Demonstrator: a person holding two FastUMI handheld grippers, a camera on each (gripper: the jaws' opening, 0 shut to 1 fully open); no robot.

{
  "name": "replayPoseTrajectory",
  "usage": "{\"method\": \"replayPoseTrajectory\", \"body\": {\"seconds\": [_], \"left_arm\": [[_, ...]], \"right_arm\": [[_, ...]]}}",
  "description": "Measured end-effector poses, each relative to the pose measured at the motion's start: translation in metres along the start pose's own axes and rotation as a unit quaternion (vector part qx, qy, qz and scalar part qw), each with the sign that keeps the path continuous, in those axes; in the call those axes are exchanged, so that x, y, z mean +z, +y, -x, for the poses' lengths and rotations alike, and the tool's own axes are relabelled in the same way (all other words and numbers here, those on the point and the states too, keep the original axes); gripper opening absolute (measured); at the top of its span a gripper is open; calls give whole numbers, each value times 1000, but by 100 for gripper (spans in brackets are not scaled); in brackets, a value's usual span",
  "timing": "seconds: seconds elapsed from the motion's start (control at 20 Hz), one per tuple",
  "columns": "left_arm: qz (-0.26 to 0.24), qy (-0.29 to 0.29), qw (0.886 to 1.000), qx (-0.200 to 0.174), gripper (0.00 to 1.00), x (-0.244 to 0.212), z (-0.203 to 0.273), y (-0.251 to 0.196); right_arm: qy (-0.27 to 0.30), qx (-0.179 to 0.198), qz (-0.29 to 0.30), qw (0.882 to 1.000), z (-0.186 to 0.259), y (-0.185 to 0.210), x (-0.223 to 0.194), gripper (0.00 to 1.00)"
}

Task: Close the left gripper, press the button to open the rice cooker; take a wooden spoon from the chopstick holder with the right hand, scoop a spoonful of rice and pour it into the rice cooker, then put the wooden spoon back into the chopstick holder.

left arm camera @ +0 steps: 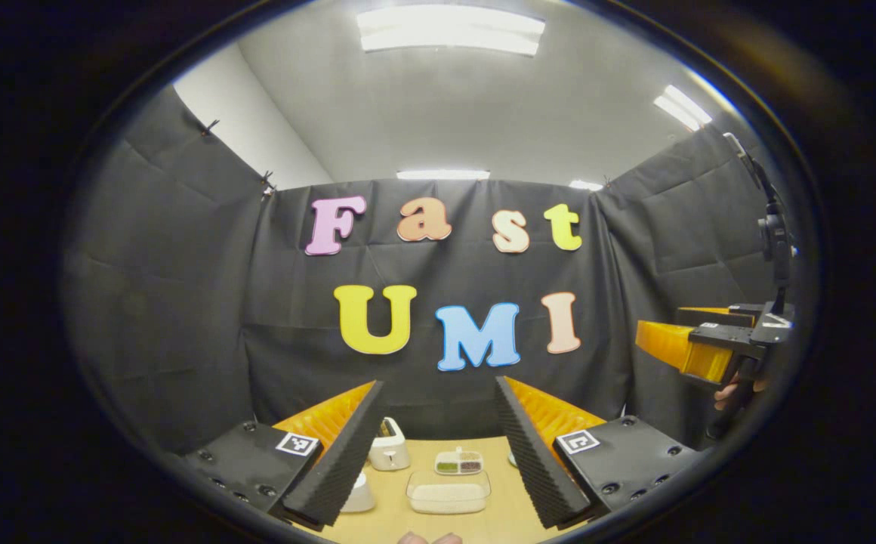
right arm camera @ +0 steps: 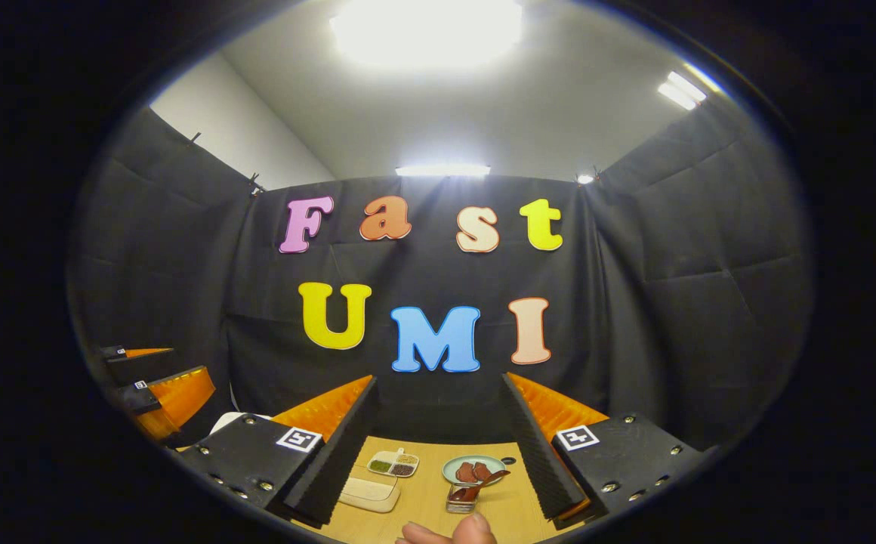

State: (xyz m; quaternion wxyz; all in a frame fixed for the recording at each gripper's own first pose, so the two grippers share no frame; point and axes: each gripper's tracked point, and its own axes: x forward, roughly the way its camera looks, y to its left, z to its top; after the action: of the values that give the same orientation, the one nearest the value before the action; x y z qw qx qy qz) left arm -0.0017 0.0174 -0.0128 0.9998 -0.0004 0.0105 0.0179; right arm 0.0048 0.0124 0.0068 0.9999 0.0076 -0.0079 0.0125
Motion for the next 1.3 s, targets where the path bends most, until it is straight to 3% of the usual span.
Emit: {"method": "replayPoseTrajectory", "body": {"seconds": [0.8,1.3], "left_arm": [[19,5,1000,15,97,-16,21,49],[29,19,998,59,99,-35,27,88]], "right_arm": [[-9,-9,22,1000,18,37,4,97],[5,10,36,999,14,55,-10,97]]}}
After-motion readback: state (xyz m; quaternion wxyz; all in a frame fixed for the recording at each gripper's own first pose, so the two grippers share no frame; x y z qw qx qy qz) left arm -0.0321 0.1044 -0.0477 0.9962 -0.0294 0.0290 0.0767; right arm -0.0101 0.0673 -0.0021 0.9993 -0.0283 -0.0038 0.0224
